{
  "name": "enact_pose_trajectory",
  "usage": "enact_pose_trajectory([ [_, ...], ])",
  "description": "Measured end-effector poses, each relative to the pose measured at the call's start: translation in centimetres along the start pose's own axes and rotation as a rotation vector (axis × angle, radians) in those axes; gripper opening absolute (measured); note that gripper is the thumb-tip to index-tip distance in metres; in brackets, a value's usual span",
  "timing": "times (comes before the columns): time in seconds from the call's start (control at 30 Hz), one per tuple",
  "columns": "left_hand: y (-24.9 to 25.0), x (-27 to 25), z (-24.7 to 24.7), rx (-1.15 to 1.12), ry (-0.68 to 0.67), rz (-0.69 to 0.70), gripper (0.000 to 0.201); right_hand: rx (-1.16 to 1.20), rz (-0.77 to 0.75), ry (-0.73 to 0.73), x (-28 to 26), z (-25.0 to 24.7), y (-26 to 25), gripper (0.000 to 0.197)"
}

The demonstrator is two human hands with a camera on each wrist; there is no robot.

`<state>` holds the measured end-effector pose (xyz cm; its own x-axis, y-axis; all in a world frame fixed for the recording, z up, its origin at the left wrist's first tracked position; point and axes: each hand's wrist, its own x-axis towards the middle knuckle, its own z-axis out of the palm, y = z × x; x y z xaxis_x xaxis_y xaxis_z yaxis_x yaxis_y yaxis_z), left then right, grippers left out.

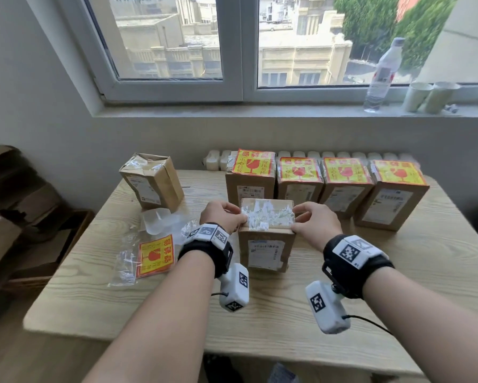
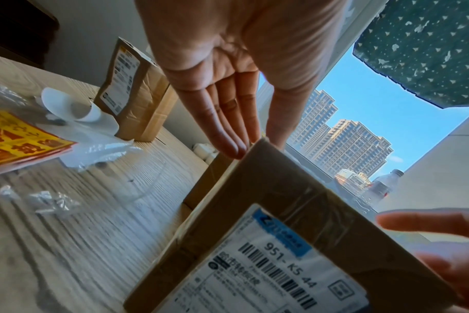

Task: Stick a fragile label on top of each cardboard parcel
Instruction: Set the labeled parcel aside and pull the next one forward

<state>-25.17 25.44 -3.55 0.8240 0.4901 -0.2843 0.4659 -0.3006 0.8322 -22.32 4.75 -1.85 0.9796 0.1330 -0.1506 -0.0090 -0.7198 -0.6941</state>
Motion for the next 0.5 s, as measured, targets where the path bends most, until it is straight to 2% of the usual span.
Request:
enact_pose_trajectory([
  [0.27, -0.9, -0.2, 2.7, 0.051, -0.069, -0.012, 0.022, -0.003, 0.048, 0.006, -0.2, 0.0, 3.5, 0.03],
  [0.5, -1.4, -0.3, 2.9, 0.049, -0.055, -0.004, 0.022, 0.001, 0.011, 0.019, -0.4, 0.3, 3.8, 0.029],
])
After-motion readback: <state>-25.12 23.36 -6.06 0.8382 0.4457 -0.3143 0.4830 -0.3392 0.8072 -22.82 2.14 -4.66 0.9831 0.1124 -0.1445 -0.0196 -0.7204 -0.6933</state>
